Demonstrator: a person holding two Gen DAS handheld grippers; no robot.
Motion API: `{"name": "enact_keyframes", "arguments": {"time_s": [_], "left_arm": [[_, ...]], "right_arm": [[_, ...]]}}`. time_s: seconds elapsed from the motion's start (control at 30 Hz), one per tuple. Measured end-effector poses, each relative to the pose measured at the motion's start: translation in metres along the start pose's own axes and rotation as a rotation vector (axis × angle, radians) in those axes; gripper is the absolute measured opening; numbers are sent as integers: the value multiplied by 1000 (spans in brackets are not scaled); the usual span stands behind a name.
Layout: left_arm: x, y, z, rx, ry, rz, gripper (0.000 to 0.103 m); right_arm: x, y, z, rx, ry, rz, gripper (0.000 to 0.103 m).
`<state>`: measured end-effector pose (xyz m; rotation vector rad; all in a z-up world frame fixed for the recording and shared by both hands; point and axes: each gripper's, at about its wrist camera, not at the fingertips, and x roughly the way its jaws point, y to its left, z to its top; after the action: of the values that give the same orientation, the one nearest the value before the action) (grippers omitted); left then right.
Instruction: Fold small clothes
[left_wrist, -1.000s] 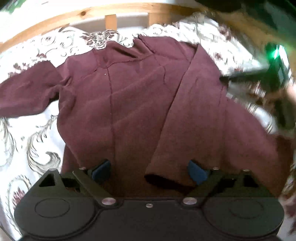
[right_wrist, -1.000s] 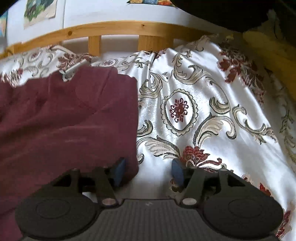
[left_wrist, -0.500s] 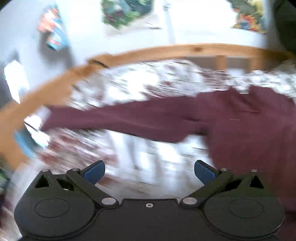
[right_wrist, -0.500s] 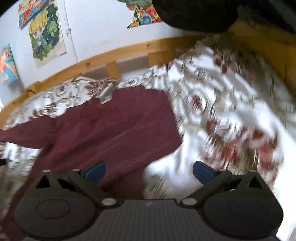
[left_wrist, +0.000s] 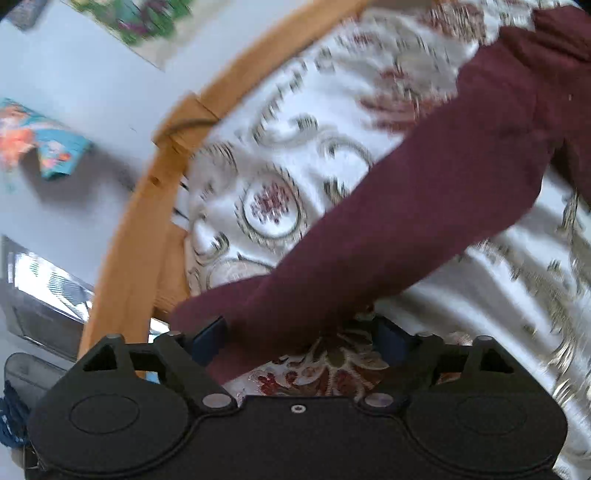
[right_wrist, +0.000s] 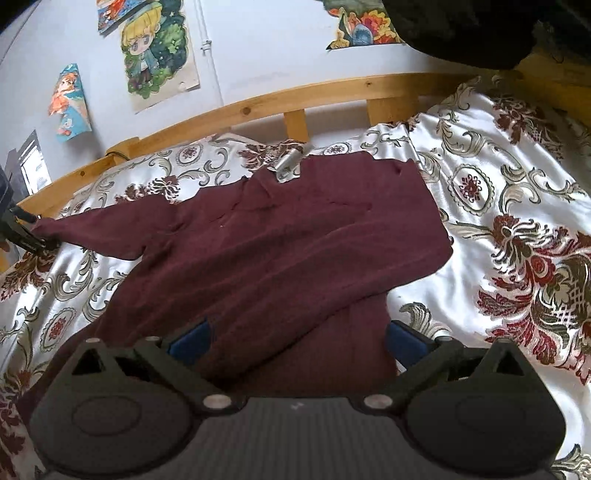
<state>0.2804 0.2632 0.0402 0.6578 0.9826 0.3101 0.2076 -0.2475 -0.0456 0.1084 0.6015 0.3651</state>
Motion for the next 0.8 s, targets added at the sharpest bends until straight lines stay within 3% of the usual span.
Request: {"name": "enact_keyframes", "arguments": {"time_s": [0.07,0.13,0.17,0.27,0.33,0.43,0.5,0.6,0.7,0.8], "left_arm": [[7,4,3,30,28,-14,82],[9,7,8,22,71,-28,51],[8,7,9,20,86,-11,27],[0,6,17,-9,120,22,9],[-17,3,24,-48,136,28,8],[-50,-6,33,-107,199,-30,7],[-68,-11,36,-212,265,-150,7],[-102,-31,40,-284,255,-342,7],[-131,-52,52,-298,220,-460,7],[-154,-76,71,-252,182,-505,7]], "right_arm": [[3,-7,-1,32,5,-23,103],[4,-12,-2,54,10,-32,103],[4,-13,-3,57,12,-34,103],[4,-14,-4,52,10,-35,103],[2,-13,-2,52,4,-30,103],[-5,-13,2,46,-15,-30,103],[-10,-13,6,42,-26,-37,103],[-22,-15,15,38,-52,-48,103],[-30,-15,24,26,-66,-50,103],[-40,-15,30,23,-89,-50,103]]}}
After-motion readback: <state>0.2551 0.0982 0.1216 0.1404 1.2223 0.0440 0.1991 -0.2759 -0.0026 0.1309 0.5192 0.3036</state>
